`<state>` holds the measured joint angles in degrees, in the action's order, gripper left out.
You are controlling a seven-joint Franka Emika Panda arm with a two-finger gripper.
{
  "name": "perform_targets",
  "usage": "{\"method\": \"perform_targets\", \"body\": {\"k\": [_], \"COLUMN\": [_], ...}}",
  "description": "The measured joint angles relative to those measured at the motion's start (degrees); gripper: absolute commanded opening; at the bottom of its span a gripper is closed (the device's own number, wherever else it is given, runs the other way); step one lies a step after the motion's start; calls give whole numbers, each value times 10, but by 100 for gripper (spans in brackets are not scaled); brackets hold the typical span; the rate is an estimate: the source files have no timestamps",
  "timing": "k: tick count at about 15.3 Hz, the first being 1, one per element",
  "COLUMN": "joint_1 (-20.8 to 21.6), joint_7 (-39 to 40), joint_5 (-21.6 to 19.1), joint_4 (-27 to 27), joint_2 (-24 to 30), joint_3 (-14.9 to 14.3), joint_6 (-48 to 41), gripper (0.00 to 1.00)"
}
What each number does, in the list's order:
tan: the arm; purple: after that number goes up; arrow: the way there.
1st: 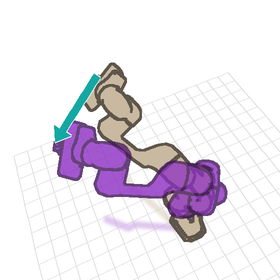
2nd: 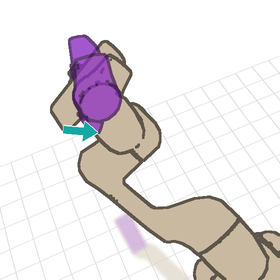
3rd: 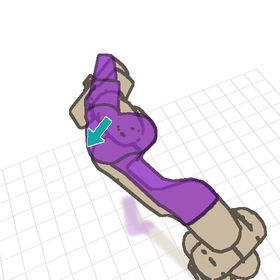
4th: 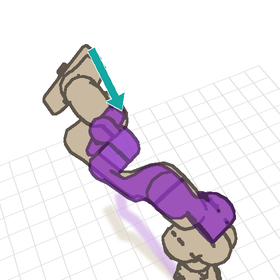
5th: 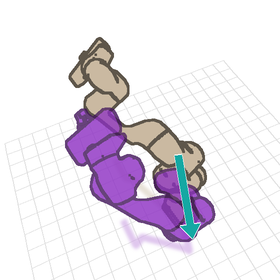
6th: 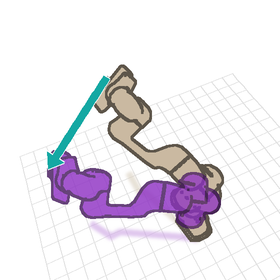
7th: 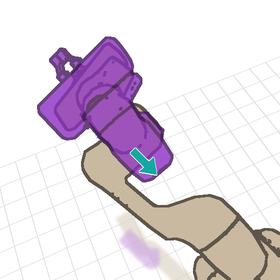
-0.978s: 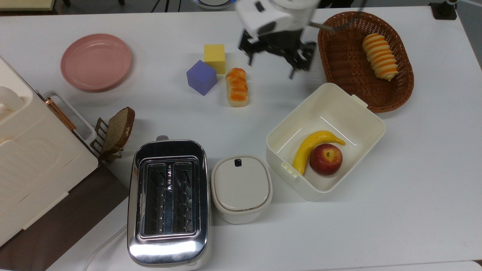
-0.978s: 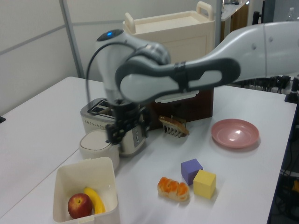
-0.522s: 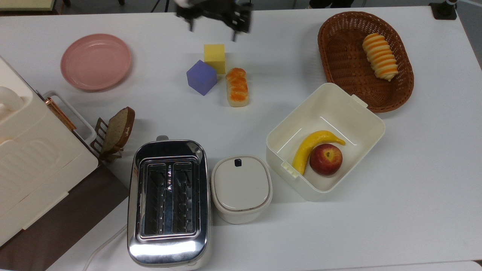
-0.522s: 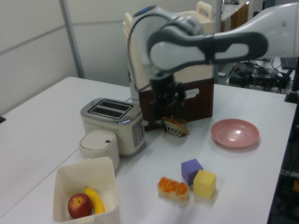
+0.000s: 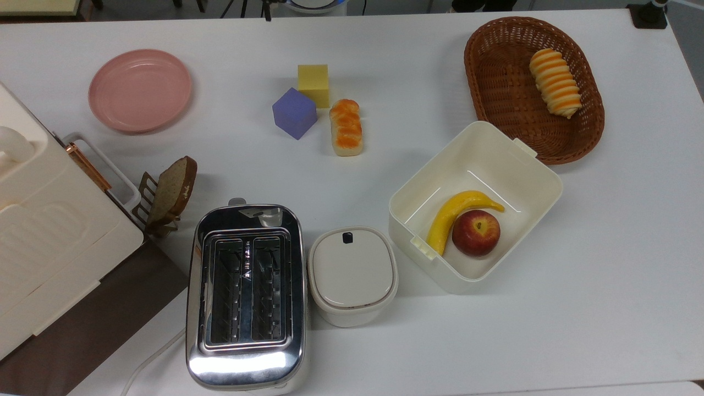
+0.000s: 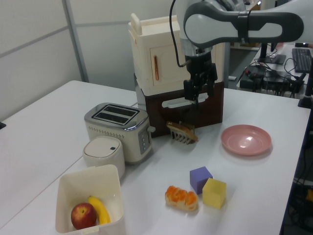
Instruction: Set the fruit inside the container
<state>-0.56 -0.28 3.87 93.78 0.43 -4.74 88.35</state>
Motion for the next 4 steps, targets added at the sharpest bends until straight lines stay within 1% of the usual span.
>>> {"method": "perform_targets", "body": {"k": [4], "joint_1": [2], "joint_7": [0], "joint_5": [0], "joint_4": [4], "joint_2": [-18], "joint_3": [1], "joint_6": [9], "gripper": [100]}}
